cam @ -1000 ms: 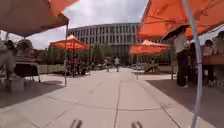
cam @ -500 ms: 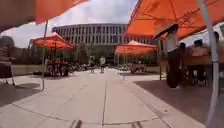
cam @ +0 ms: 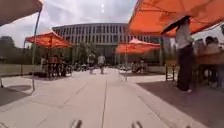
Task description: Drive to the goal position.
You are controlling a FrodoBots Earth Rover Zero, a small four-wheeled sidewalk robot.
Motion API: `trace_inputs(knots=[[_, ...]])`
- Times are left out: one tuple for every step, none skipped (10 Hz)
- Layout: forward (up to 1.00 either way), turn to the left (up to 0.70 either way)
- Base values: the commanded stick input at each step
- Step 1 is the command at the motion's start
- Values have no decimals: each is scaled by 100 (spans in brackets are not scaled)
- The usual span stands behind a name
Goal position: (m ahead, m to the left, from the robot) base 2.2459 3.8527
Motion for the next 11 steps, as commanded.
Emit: trace_inputs(knots=[[85, -1], [85, 0], [85, 2], [85, 3], [85, 3], [85, 22], [85, 13], [85, 3], [85, -1], [85, -1], [85, -1]])
